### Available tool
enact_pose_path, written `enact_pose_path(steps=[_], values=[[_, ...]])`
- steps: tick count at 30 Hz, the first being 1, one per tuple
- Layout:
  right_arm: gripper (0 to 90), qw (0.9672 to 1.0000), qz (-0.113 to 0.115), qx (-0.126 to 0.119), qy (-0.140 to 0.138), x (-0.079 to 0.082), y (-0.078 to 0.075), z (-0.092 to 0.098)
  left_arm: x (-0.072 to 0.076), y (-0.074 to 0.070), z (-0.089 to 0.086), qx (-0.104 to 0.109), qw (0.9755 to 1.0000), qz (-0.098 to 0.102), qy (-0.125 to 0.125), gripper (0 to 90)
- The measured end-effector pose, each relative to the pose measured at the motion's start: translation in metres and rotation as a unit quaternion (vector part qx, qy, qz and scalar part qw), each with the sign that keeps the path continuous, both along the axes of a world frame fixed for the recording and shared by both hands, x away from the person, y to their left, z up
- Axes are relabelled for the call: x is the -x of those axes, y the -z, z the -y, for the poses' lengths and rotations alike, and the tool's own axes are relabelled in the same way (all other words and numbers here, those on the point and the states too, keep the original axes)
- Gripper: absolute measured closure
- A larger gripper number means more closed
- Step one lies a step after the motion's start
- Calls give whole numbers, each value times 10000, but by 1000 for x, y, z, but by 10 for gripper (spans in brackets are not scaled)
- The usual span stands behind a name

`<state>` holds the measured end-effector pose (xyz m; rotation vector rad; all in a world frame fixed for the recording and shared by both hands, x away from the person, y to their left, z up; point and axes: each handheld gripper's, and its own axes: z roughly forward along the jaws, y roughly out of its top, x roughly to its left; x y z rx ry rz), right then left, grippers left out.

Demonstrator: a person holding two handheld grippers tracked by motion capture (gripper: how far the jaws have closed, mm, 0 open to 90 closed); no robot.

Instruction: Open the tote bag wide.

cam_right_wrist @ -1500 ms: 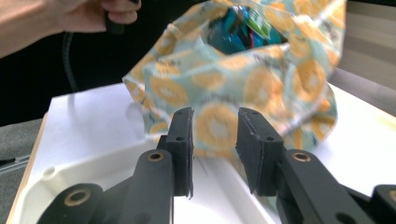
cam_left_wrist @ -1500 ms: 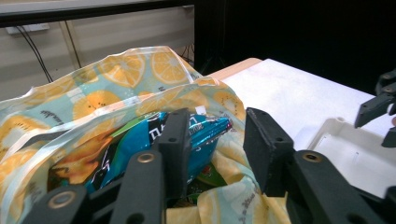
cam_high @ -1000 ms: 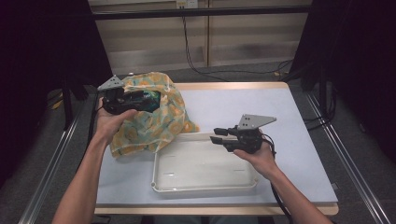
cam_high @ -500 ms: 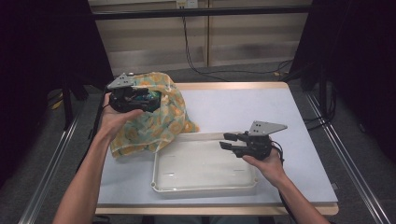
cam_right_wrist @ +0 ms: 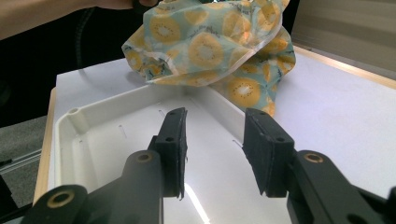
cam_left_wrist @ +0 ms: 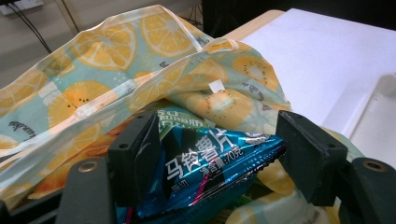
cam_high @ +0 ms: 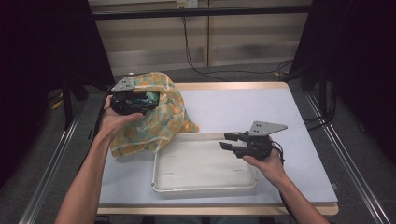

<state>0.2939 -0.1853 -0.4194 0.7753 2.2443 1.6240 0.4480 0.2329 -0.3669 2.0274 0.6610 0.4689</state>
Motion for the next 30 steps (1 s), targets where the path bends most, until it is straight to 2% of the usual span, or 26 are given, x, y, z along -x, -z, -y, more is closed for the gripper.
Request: enact_pose_path(steps=[1,2,3,4,5,6,8,9,10,12,15,16,18,19,23,28,30], values=[[589,10000,-17,-1,1,0,0,0,2,0,0,-16,10000,16,8,303],[589,10000,-31,2,18,0,1,0,4,1,1,-172,9998,84,4,303],[587,10000,-34,3,21,-1,1,0,6,3,3,-237,9996,141,19,303],[586,10000,-44,-5,7,-1,1,0,6,4,3,-212,9997,147,43,290],[586,10000,-54,8,14,-1,2,0,5,5,4,-189,9997,139,-35,289],[585,10000,-57,5,16,-1,2,0,5,6,4,-281,9994,185,-73,334],[583,10000,-54,25,17,-1,2,-1,3,6,5,-291,9993,184,-173,367],[582,10000,-45,18,-1,-1,2,-1,3,6,6,-385,9989,185,-193,404],[582,10000,-55,21,-9,-1,2,-1,2,6,7,-429,9988,151,-162,451],[580,10000,-56,36,-11,0,2,-2,1,5,7,-496,9984,75,-270,491],[580,10000,-46,23,-48,-1,2,-3,-3,2,1,-361,9986,-75,-381,645],[580,10000,-60,22,-52,0,2,-3,-4,0,-1,-336,9985,-125,-409,730],[579,9999,-78,34,-53,0,2,-4,-7,-3,-4,-265,9987,-245,-356,811],[579,9999,-74,29,-70,-1,2,-5,-9,-5,-5,-296,9987,-250,-340,822],[579,10000,-58,32,-70,-1,2,-7,-11,-17,-8,-80,9989,-345,-295,834],[580,9999,-51,32,-94,-2,0,-10,-9,-39,-8,150,9990,-333,-244,835],[579,9999,-38,18,-133,-2,0,-12,-8,-46,-7,182,9990,-346,-217,834]])
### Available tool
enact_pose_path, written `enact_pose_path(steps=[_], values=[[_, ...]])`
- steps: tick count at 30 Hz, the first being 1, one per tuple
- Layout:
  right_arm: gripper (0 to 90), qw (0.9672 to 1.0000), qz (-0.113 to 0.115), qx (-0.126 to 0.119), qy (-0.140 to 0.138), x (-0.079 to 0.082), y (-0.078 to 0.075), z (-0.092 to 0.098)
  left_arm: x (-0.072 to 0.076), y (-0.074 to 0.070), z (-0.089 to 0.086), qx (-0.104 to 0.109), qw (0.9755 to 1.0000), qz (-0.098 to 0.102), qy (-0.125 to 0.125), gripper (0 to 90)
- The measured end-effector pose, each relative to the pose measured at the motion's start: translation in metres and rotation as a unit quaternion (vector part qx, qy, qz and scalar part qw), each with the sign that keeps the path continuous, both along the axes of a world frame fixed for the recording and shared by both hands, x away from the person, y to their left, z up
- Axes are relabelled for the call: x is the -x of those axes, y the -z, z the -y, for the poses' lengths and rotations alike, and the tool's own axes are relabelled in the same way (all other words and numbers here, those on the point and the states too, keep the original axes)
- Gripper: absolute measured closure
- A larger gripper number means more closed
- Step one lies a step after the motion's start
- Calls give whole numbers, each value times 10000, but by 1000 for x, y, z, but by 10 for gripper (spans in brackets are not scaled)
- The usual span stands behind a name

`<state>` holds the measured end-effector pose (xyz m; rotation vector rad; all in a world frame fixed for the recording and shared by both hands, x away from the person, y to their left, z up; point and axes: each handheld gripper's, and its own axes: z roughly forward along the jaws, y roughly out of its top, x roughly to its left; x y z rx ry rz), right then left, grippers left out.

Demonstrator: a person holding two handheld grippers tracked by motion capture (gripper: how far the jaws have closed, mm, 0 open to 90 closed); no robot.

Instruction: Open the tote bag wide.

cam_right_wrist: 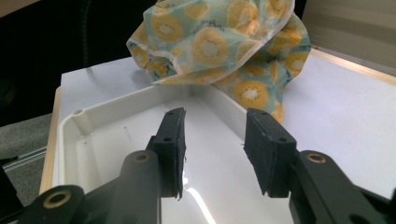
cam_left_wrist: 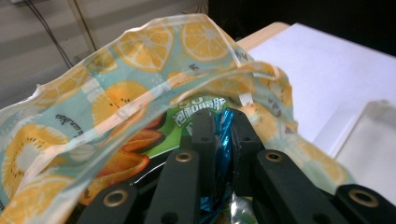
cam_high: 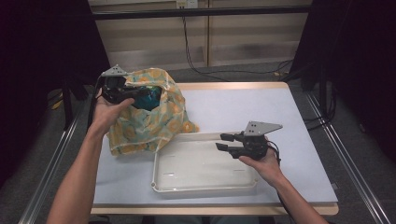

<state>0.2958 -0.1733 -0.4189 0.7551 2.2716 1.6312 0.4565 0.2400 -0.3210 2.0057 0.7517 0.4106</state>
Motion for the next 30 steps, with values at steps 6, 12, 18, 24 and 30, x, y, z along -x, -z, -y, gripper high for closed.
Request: enact_pose_path(steps=[6,12,18,24,30], values=[[575,10000,43,10,-72,0,-4,-8,3,-13,6,194,9997,-119,70,833],[555,9997,84,-117,-197,-14,-11,-33,6,-18,14,208,9996,-138,150,832],[557,9987,202,-119,-457,-36,-19,-79,13,-22,20,364,9989,-71,288,831],[587,9984,287,-113,-474,-63,-34,-111,16,-26,22,410,9984,-44,395,831],[567,9986,434,-101,-289,-89,-54,-122,24,-21,24,394,9977,-37,552,829]])
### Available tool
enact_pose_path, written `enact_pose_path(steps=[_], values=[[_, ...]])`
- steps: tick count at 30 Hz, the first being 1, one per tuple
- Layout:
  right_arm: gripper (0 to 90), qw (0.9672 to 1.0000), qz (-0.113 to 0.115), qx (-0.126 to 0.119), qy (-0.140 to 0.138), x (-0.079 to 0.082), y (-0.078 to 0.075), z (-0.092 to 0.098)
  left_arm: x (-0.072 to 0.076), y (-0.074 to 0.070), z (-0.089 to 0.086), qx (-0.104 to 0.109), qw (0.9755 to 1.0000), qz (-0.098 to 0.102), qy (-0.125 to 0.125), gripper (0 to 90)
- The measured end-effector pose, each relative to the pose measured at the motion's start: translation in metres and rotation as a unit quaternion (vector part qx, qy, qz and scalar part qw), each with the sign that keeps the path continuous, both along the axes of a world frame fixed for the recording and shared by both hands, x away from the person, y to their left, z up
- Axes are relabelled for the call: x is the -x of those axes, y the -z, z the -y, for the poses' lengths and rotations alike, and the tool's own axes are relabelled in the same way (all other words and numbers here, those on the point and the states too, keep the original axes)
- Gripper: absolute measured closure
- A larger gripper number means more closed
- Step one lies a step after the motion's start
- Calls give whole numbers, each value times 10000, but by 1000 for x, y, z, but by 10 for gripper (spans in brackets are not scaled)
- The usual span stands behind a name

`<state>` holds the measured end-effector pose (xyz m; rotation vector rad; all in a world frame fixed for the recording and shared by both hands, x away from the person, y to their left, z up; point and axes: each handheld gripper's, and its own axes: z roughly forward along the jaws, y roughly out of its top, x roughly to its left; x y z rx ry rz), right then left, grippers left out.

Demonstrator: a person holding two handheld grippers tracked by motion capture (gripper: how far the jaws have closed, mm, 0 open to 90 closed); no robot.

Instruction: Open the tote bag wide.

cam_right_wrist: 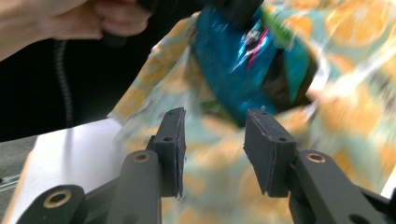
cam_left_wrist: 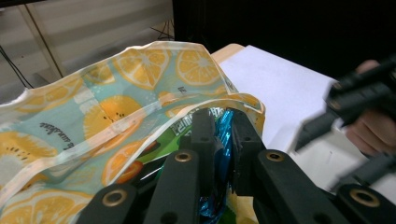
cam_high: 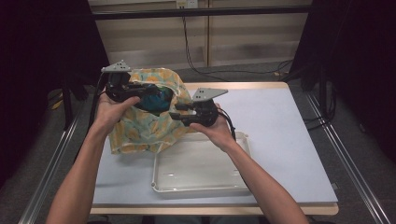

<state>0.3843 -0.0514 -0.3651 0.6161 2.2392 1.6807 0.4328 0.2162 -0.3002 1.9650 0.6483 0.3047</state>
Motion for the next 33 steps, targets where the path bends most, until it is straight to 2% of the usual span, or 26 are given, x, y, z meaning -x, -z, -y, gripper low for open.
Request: enact_pose_path(steps=[4,6,11,13,15,18,22,27,28,30,33], values=[[529,9998,85,103,148,-13,-6,-8,5,2,0,-18,10000,5,78,829],[506,9998,89,162,126,-20,-9,-14,5,2,0,-20,10000,2,92,828],[399,9994,122,291,170,-32,-11,-26,8,0,-1,-50,9999,6,165,829],[370,9996,123,225,110,-36,-12,-29,10,0,-1,-61,9997,15,221,829],[315,9994,189,280,92,-38,-12,-35,11,0,0,-94,9996,25,263,829],[280,9992,206,328,136,-41,-8,-42,12,0,0,-80,9997,27,215,829],[285,9989,273,334,185,-42,-6,-47,11,-1,-2,-100,9996,-21,265,832],[326,9992,228,299,130,-44,-4,-49,10,1,0,-127,9993,-68,338,832],[414,9993,205,301,116,-45,-3,-49,10,1,1,-138,9994,-52,329,832],[490,9993,199,304,88,-45,-1,-49,9,1,1,-170,9994,-65,293,831],[659,9996,123,243,46,-46,0,-47,8,2,-1,-98,9993,-121,329,830]])
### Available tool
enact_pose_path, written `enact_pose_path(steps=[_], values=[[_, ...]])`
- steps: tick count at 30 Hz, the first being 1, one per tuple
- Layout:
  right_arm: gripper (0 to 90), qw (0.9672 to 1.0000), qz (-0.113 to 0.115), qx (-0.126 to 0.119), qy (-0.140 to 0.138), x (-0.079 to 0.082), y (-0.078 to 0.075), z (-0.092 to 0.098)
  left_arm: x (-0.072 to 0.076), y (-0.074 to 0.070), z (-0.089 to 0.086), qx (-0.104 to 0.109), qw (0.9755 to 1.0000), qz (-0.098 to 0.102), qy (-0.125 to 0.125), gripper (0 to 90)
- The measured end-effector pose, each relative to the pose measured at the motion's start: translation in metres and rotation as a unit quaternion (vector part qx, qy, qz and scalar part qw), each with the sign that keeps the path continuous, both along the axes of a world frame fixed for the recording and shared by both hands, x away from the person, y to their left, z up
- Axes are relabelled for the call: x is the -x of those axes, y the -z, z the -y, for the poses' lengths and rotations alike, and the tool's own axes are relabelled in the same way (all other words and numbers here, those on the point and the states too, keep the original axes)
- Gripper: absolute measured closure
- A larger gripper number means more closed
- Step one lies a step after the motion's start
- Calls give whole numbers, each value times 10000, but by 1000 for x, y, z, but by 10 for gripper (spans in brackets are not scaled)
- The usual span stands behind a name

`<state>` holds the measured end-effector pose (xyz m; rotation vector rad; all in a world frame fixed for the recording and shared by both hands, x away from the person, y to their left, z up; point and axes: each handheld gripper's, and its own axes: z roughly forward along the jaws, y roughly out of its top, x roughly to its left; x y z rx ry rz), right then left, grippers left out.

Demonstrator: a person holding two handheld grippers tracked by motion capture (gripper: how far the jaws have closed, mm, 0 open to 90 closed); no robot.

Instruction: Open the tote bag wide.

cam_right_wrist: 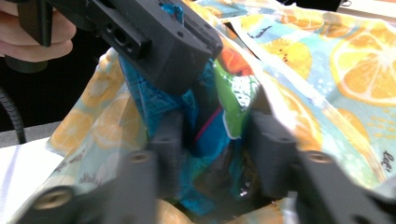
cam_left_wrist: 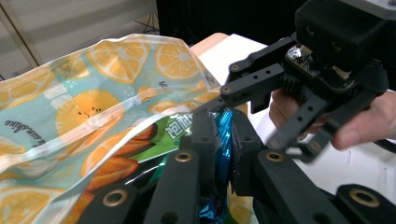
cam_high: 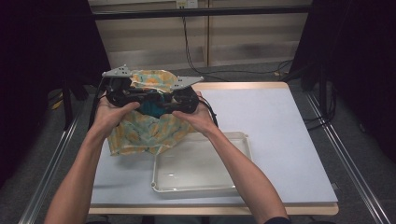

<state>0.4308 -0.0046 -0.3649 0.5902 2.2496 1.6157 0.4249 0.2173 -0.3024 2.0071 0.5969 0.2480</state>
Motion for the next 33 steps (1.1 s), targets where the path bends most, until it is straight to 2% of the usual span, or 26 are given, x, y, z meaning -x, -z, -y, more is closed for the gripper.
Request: enact_pose_path(steps=[3,7,9,12,14,16,19,21,23,24,26,27,29,30,31,33], values=[[786,9999,-60,-62,-56,-1,0,3,-1,1,-2,53,10000,-51,-13,826],[900,9996,-197,-134,-152,-2,2,2,-3,5,-3,97,9999,-130,-1,816],[900,9994,-238,-206,-155,-3,5,1,-3,5,-5,84,9999,-117,-15,810],[900,9991,-280,-230,-198,-4,5,1,-3,7,-8,268,9995,-171,48,775],[900,9992,-266,-191,-208,-4,4,0,-2,7,-9,356,9992,-160,49,691],[900,9992,-291,-201,-186,-4,3,1,0,6,-10,289,9995,-88,-18,645],[900,9991,-323,-239,-138,-5,4,2,3,3,-16,288,9995,-11,-135,496],[900,9992,-322,-208,-137,-4,3,1,6,0,-24,399,9989,74,-224,471],[900,9993,-291,-198,-109,-4,2,2,7,-1,-36,632,9973,108,-345,441],[900,9993,-308,-209,-95,-4,2,2,8,-1,-43,718,9962,168,-458,458],[900,9992,-329,-217,-76,-4,2,3,8,0,-59,904,9938,163,-635,489],[900,9993,-317,-198,-62,-4,2,4,8,1,-64,932,9929,184,-720,518],[900,9994,-304,-174,-61,-4,1,4,8,5,-77,827,9922,221,-901,556],[900,9994,-286,-164,-36,-4,0,5,8,7,-80,821,9911,221,-1022,556],[900,9994,-294,-162,-47,-5,0,6,6,11,-86,741,9896,210,-1215,547],[900,9994,-291,-166,-24,-5,-1,7,4,18,-93,773,9876,168,-1355,472]])
